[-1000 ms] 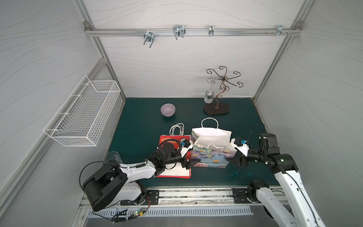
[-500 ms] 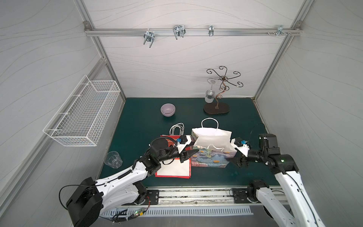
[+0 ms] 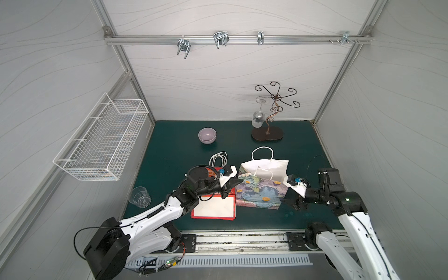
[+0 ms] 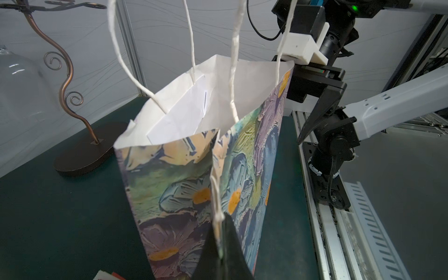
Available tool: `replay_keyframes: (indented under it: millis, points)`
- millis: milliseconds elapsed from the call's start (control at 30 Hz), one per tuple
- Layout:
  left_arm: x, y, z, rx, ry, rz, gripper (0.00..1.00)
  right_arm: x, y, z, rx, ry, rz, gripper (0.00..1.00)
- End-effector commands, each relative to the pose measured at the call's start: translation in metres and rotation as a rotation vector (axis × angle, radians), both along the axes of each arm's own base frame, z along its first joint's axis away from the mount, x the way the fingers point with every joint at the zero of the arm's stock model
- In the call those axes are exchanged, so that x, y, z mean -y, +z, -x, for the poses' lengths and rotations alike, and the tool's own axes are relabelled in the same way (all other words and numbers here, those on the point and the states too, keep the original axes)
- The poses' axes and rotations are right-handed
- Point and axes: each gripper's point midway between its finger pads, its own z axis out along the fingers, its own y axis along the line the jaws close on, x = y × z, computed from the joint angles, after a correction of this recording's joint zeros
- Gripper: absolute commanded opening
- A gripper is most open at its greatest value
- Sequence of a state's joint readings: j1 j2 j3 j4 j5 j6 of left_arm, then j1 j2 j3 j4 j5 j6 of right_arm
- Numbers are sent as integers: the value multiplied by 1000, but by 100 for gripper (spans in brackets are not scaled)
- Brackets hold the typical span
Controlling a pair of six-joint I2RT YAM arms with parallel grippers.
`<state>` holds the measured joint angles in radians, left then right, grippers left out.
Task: Put away the paper bag
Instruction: Press the paper bag at the center of the board.
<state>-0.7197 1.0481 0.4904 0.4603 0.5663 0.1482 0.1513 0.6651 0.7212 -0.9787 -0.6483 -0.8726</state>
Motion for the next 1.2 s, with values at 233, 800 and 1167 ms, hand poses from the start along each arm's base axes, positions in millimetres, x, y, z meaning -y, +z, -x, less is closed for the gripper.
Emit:
replay_keyframes:
  millis: [233, 800, 1167]
  points:
    - [2, 13, -12, 25, 34, 26, 0, -24, 41, 1, -123, -43, -263, 79]
    - [4, 10, -18, -2, 55, 36, 0, 25, 102, -30, 14, -588, -379, 74]
    - [2, 9, -21, -12, 78, 46, 0, 94, 0, -26, -731, -1490, -183, 52]
